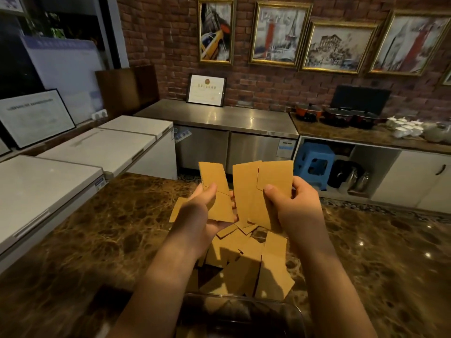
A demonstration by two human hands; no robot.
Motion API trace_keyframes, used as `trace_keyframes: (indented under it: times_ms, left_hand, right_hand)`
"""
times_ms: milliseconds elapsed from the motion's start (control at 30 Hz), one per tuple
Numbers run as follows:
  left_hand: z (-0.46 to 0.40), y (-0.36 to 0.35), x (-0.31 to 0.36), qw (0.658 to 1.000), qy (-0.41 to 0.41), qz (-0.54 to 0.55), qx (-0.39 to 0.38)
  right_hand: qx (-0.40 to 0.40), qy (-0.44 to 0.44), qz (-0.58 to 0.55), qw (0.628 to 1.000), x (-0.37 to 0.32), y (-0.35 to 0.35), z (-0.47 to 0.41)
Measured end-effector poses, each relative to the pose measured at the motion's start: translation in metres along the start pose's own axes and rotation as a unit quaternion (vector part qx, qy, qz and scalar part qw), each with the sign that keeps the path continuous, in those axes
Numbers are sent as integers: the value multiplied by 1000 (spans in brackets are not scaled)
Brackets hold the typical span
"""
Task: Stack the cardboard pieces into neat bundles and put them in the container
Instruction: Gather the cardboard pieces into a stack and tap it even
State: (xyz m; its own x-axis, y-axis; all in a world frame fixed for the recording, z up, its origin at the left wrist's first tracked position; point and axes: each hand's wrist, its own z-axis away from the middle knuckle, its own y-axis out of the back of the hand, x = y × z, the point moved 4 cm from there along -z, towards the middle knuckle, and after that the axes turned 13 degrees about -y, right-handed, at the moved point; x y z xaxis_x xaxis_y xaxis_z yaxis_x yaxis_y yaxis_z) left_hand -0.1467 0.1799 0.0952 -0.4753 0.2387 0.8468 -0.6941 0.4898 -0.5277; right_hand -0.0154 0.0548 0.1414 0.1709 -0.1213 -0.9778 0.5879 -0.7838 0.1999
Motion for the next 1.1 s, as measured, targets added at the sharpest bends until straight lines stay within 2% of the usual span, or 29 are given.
trace_keyframes:
  times_ms: [100, 200, 333, 500, 600, 700, 800, 933, 1100]
  left_hand:
    - [4, -15, -7, 998, -17, -57, -17]
    - [11, -26, -16, 998, 34, -16, -43]
    - [12, -27, -27, 994, 75, 7, -82]
    - [9, -15, -36, 996, 50, -9, -71]
    - [9, -14, -37, 993, 91, 56, -51]
    - [11, -19, -37, 992, 86, 43, -82]
    - [15, -22, -39, 992, 94, 35, -72]
    - [14, -23, -38, 993, 98, 45, -55]
    - [13, -18, -36, 991, 96, 65, -61]
  right_hand:
    - [29, 57, 60, 996, -4, -11, 8]
    - [26, 46, 54, 997, -1, -24, 13]
    - [-58, -40, -41, 997, 12, -30, 11]
    - [-145, -174, -158, 961, 27, -29, 8]
    - [-167, -217, -215, 937, 31, -25, 5]
    - [-179, -228, -210, 934, 34, -27, 4]
    - [-169, -234, -208, 935, 34, -27, 1]
    - [-135, -203, -157, 957, 34, -18, -7]
    - [-119, -194, -116, 967, 39, -14, -12]
